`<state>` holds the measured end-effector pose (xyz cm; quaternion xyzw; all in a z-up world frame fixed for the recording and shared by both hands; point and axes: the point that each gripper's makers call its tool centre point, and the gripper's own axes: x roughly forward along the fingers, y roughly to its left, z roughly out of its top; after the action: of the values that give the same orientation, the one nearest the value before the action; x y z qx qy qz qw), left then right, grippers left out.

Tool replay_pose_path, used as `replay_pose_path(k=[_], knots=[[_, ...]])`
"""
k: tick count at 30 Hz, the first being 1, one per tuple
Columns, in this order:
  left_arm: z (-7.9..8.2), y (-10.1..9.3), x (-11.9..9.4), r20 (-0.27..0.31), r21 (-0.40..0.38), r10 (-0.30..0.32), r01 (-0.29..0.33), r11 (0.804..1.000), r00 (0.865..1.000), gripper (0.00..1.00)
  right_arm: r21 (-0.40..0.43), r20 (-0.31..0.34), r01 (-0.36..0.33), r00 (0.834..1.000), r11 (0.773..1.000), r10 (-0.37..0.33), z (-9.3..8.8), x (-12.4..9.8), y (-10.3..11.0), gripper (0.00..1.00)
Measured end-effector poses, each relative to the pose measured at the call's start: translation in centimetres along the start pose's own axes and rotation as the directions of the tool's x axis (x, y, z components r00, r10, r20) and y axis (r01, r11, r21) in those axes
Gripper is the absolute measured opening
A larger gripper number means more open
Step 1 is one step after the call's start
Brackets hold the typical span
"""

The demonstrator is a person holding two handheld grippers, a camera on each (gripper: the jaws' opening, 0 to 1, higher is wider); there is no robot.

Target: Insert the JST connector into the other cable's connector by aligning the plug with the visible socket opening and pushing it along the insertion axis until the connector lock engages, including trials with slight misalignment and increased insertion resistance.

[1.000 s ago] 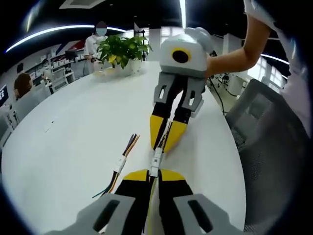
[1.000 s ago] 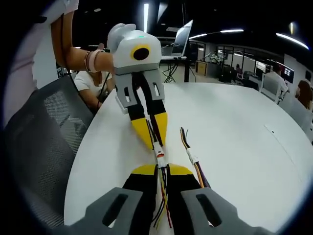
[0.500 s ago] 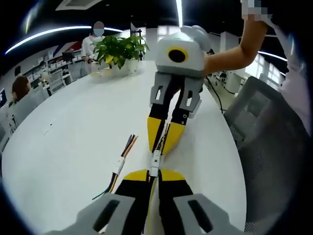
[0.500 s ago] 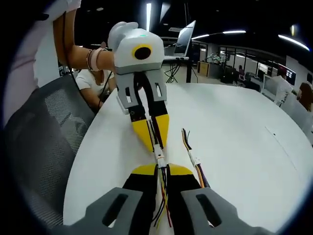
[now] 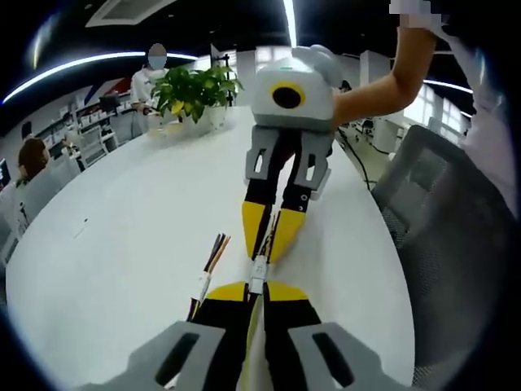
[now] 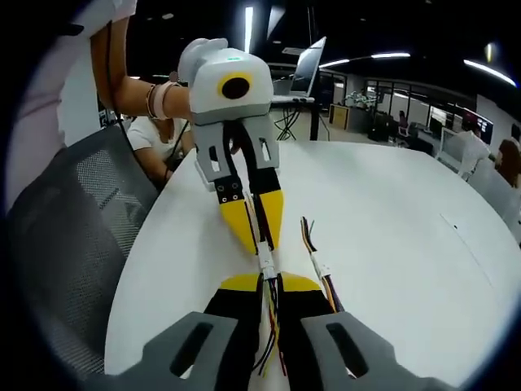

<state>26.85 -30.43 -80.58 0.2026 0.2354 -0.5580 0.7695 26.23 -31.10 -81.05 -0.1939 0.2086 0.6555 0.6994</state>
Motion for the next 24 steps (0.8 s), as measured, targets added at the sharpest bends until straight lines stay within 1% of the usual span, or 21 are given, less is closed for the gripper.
replay_pose_path(k=[6,8,11,15,18,22,24], knots=[[-0.12,-0.12,0.19,-0.008,0.008,-0.005,0.005,1.000,1.000,0.00,-0.010,-0.012,-0.005,1.000,1.000,0.005,-0.25,0.08,0.10,0.03],[-0.02,-0.09,0.20,-0.007,0.025,0.003,-0.003,1.000,1.000,0.00,-0.010,-0.011,-0.001,1.000,1.000,0.001,-0.20,-0.02,0.00,0.03],[0.18,0.20,0.11,0.008,0.012,0.011,-0.011,1.000,1.000,0.00,-0.004,-0.004,0.009,1.000,1.000,-0.009,-0.01,-0.13,-0.19,0.03],[0.00,0.30,0.22,0.005,0.008,0.004,-0.004,1.000,1.000,0.00,-0.020,-0.011,0.012,1.000,1.000,-0.012,0.04,-0.05,-0.22,0.03],[-0.27,0.02,0.35,-0.002,0.018,-0.007,0.007,1.000,1.000,0.00,-0.025,-0.016,-0.002,1.000,1.000,0.002,-0.04,0.13,0.07,0.02],[-0.31,-0.05,0.26,0.008,0.015,-0.001,0.000,1.000,1.000,0.00,-0.021,-0.012,-0.009,1.000,1.000,0.009,-0.05,0.16,0.14,0.02],[-0.46,-0.18,0.38,0.001,0.022,-0.004,0.004,1.000,1.000,0.00,-0.027,-0.016,-0.016,1.000,1.000,0.016,-0.12,0.36,0.31,0.02]])
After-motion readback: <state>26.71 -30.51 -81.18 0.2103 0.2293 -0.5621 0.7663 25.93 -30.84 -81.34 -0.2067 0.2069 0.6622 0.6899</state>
